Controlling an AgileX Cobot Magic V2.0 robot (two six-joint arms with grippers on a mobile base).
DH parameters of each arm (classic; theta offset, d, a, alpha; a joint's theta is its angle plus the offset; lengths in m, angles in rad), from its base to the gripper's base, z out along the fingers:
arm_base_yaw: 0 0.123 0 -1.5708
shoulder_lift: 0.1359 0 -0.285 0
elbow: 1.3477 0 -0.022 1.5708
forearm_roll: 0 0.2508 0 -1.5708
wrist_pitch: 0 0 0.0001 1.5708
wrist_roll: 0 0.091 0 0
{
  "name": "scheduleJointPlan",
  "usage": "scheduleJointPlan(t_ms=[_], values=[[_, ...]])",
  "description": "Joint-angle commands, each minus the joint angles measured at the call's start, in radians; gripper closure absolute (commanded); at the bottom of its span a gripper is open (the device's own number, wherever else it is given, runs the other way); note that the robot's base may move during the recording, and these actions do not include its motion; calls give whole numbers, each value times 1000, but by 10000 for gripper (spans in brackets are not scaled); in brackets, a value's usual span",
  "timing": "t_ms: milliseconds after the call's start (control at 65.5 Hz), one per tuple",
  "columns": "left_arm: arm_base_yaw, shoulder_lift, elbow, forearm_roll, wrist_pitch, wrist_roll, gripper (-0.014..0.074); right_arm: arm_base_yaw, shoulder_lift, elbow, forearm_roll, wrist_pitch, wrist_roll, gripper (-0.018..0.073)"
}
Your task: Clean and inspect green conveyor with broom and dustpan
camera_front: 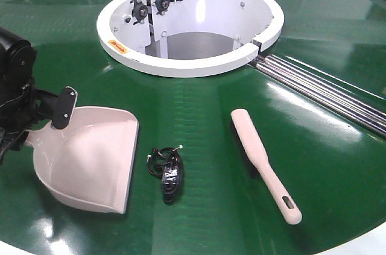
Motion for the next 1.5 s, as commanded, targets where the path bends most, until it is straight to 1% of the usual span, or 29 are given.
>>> scheduleJointPlan(t_ms=[0, 122, 198, 382, 473, 702, 1023, 1267, 1481], values=[[-5, -36, -30, 10, 23, -33, 604, -3, -10, 4, -3, -74, -10, 568], [-5, -23, -30, 10, 23, -90, 604, -3, -10, 4, -3, -74, -10, 568], [-5, -16, -30, 11, 30, -108, 604, -3, -10, 4, -3, -74, -10, 568], [-7, -13, -30, 21, 41, -102, 604, -3, -10, 4, -3, -74, -10, 568], [-18, -12, -30, 38, 37, -79, 604, -3, -10, 4, -3, -74, -10, 568], [-51, -12, -30, 48, -1, -80, 604, -3, -10, 4, -3, -74, -10, 568], [-52, -12, -30, 44, 8, -80, 604, -3, -10, 4, -3, -74, -10, 568], [-51, -13, -30, 44, 43, -80, 603, -3, -10, 4, -3, -74, -10, 568], [-51, -13, -30, 44, 42, -80, 603, -3, -10, 4, -3, -74, -10, 568]])
